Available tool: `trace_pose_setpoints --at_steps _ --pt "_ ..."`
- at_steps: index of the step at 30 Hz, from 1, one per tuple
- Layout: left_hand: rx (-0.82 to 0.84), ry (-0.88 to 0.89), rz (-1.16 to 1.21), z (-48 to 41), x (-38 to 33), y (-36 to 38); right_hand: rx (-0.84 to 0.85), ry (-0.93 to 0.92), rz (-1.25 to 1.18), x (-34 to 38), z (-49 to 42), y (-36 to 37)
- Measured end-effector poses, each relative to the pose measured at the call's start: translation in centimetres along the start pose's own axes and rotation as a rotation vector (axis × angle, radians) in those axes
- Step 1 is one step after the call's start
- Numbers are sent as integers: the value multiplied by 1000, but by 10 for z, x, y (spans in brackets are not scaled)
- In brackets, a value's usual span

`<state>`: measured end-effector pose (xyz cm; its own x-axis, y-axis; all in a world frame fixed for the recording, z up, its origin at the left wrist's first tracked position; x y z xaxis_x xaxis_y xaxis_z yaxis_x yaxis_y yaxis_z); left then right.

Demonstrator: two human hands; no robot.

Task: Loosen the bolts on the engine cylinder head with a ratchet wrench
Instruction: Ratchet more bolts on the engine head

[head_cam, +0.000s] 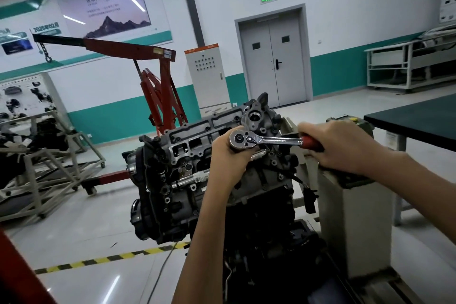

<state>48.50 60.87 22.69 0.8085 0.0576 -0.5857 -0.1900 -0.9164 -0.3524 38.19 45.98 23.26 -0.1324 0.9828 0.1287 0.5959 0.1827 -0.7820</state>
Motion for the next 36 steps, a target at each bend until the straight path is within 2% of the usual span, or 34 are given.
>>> trace_pose_setpoints --at_steps 4,8,10,13,17,20,22,25,27,32,36 --pt "-133 11 -25 5 -1 1 6 170 -317 20 43 47" --pt "-234 -19 5 8 -2 10 -202 337 -701 73 68 88" --pt "-211 -54 94 5 3 10 -209 359 -833 92 66 103" --pt "-136 -31 13 2 4 6 -128 364 -764 81 63 100" --pt "-85 -26 -45 0 1 4 48 200 -370 31 50 58" --pt "-45 -17 -6 0 0 5 28 65 -72 7 22 12" --pt "-22 -6 7 0 -1 4 -5 36 -17 4 9 -2" --pt "-46 28 -30 4 -3 1 13 110 -103 5 21 16" --pt "-96 43 -50 8 -6 2 28 192 -310 20 43 43" --pt "-208 -30 4 7 -1 7 -216 367 -785 84 66 94" --pt "-168 -45 32 4 4 9 -200 364 -819 84 65 97"
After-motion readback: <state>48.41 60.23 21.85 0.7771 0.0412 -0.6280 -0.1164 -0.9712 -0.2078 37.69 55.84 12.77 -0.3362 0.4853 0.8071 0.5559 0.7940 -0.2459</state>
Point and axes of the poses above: each hand's wrist, its own z-axis away from the middle knuckle, its own y-axis out of the palm, x = y × z, the point moved 8 cm from there along -z, towards the middle knuckle, and after that the axes turned 12 degrees about -z, right-handed, at the moved point
